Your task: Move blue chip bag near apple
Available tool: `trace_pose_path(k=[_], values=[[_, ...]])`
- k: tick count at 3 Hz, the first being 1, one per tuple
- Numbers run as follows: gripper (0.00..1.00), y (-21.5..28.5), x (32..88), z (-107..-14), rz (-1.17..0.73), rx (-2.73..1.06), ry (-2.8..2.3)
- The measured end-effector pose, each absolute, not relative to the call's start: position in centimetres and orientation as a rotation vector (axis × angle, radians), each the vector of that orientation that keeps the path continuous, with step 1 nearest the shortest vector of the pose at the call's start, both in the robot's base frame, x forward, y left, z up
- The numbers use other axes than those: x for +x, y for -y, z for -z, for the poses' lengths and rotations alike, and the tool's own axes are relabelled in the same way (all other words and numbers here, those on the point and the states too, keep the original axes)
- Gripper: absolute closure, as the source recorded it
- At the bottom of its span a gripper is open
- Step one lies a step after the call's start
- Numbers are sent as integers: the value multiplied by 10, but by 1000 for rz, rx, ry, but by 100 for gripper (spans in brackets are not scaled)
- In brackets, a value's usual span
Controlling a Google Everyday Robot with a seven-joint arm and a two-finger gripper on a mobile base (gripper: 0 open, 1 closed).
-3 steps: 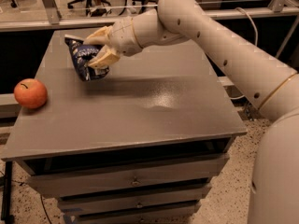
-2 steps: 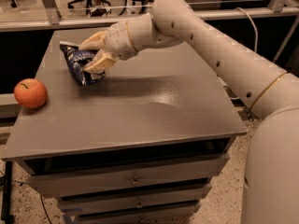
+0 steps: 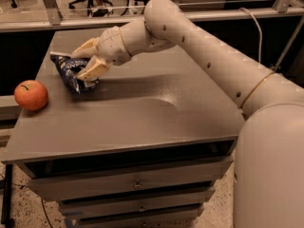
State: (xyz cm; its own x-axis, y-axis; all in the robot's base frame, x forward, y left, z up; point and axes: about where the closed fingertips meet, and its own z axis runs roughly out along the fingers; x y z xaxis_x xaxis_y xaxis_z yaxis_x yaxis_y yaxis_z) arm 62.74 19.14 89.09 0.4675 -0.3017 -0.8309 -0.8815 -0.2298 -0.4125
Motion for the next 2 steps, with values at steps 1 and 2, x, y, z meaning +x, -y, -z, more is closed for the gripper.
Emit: trace_pose_path(k=[1, 2], values=[[37, -205, 618, -895, -809, -1774, -974], [13, -214, 612, -895, -839, -1780, -954]])
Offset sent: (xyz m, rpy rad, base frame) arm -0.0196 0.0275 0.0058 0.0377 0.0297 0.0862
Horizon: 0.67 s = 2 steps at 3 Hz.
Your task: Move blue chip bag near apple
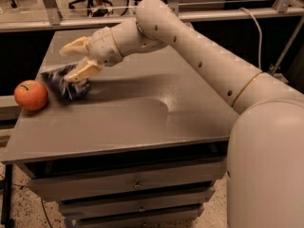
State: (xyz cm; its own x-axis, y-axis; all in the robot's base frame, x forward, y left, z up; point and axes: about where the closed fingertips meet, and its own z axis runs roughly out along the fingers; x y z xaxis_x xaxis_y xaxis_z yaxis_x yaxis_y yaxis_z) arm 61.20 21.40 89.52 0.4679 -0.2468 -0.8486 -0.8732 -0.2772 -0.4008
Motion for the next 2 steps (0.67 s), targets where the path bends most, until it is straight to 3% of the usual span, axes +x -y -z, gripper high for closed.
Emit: trace_pose_path(k=[1, 2], values=[[0, -217, 610, -894, -848, -1781, -949], [0, -205, 615, -892, -828, -1764, -976]])
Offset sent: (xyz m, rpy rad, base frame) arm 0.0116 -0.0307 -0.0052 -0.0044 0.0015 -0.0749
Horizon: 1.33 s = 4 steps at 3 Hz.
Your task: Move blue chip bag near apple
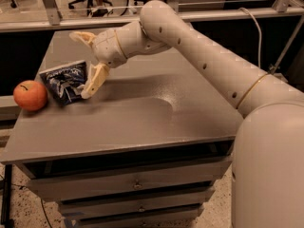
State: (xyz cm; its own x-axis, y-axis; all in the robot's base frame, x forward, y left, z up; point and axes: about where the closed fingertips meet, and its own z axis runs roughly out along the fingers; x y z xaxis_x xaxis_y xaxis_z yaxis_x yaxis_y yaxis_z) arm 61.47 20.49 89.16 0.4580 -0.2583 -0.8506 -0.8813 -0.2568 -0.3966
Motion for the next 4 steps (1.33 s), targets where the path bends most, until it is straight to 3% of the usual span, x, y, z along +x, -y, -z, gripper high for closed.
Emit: trace_pose_path(k=[1, 3, 4], values=[[0, -153, 632, -890, -725, -1725, -1076], [0, 27, 658, -902, -386, -1511, -1360], [0, 56, 659, -903, -346, -1464, -1392]])
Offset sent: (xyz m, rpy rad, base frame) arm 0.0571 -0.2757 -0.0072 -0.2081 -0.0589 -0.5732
